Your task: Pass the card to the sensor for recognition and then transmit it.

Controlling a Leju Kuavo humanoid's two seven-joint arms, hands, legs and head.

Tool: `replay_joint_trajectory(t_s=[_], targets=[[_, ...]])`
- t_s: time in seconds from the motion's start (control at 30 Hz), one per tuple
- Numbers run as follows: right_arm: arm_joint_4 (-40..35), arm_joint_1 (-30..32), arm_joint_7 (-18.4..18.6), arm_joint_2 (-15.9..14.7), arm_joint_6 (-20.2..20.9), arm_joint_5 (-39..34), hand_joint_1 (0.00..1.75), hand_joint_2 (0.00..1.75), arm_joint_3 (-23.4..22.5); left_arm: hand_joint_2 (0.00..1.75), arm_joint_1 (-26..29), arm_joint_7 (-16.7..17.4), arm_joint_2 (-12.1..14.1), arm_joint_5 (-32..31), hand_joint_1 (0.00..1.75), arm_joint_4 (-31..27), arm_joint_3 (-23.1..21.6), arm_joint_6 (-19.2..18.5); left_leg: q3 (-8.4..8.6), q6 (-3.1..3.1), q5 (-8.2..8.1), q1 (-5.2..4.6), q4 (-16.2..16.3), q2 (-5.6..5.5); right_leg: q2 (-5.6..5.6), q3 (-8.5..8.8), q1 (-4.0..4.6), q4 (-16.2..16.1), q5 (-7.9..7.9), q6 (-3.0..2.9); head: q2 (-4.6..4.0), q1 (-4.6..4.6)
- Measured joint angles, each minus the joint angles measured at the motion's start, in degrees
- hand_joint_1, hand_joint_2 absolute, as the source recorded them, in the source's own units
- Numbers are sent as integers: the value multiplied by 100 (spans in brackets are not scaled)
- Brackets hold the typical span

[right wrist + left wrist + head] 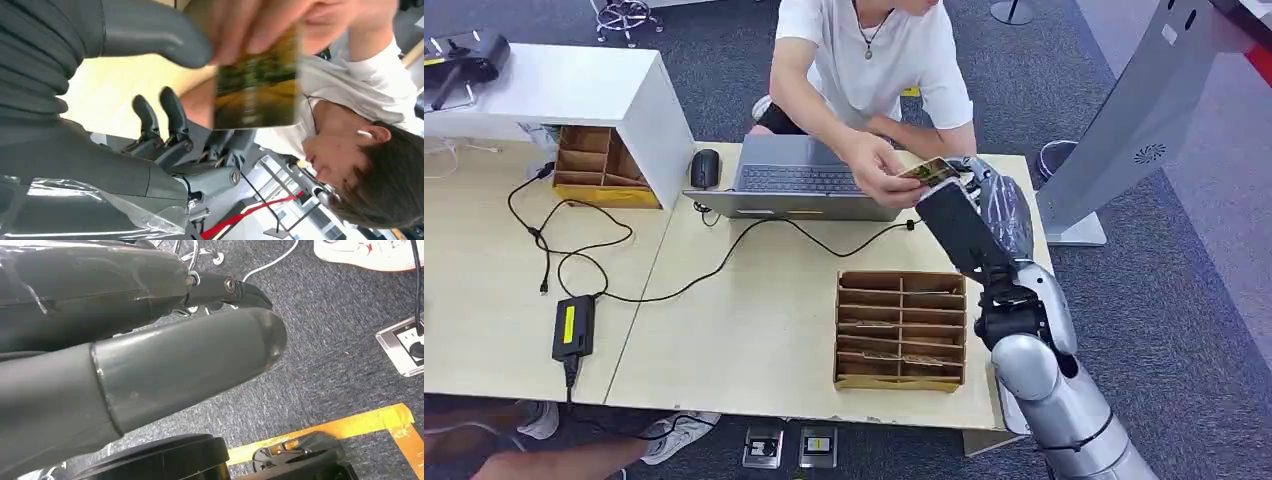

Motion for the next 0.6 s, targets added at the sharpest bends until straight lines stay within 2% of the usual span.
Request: replay_joint_trajectory(t_s=[0.1,0.13,0.3,0.6], targets=[[48,-5,5,0,-26,4,0,175,2,0,0,0,0,-4,0,0,0,-4,0,0,0,0,0,0,0,0,0,0,0,0,0,-2],[63,-5,7,0,-37,2,0,0,4,0,0,0,0,-7,0,0,0,-7,0,0,0,0,0,0,0,0,0,0,0,0,0,-2],[70,15,-28,0,-142,-31,0,0,17,0,1,0,0,-22,0,0,0,-24,1,0,0,0,0,0,0,0,1,0,0,0,0,-2],[-330,430,-453,-9,-538,-510,0,0,63,0,31,-20,4,22,0,0,0,13,5,-3,-2,1,1,5,8,-2,1,-1,-3,-2,0,0]])
